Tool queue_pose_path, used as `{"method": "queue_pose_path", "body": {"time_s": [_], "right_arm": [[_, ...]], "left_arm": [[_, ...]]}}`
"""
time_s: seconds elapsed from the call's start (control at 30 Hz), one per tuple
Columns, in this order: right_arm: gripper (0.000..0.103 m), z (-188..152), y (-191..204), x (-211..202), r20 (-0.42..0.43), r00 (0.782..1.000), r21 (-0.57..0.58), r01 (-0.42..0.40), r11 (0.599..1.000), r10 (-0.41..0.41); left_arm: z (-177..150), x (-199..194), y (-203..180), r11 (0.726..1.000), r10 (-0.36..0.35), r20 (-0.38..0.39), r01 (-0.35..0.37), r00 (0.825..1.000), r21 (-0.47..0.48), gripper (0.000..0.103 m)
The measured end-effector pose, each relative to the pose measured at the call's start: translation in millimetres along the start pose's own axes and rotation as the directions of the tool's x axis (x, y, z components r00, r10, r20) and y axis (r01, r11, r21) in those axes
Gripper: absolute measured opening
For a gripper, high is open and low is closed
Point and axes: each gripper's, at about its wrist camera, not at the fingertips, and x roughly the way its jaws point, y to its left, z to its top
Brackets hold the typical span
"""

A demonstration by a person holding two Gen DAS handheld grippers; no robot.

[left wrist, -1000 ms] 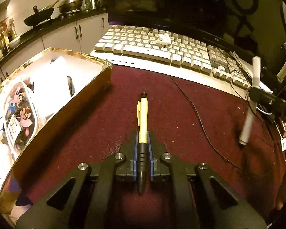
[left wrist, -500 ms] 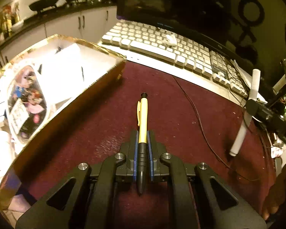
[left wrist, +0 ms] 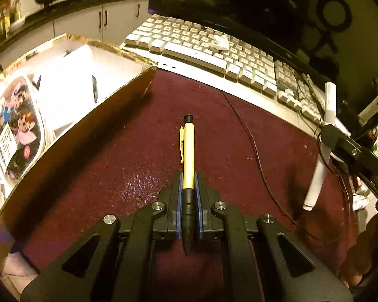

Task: Organize objects
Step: 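Carry the yellow pen and white marker over the white tray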

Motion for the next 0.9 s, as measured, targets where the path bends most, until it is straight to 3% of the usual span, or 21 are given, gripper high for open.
{"method": "queue_pose_path", "body": {"time_s": [0.23, 0.53, 0.73, 0.9], "right_arm": [[0.011, 11.5, 25.3, -25.7, 0.092, 0.995, -0.057, -0.033, 0.998, 0.039], [0.011, 17.3, 64.5, -15.1, 0.036, 0.991, -0.052, -0.125, 0.991, 0.127], [0.011, 19.4, 95.4, -25.8, 0.052, 0.986, -0.091, -0.154, 0.984, 0.159], [0.011, 21.0, 108.1, -36.3, 0.074, 0.983, -0.103, -0.159, 0.982, 0.167]], "left_arm": [[1.5, -21.6, 16.7, 0.994, -0.078, 0.067, 0.083, 0.995, -0.075, 0.008], [10.8, -62.1, 37.7, 0.985, -0.104, 0.164, 0.125, 0.981, -0.123, 0.008], [8.9, -91.2, 50.2, 0.978, -0.120, 0.225, 0.153, 0.967, -0.139, 0.008], [10.8, -99.5, 58.8, 0.970, -0.148, 0.230, 0.187, 0.962, -0.157, 0.008]]}}
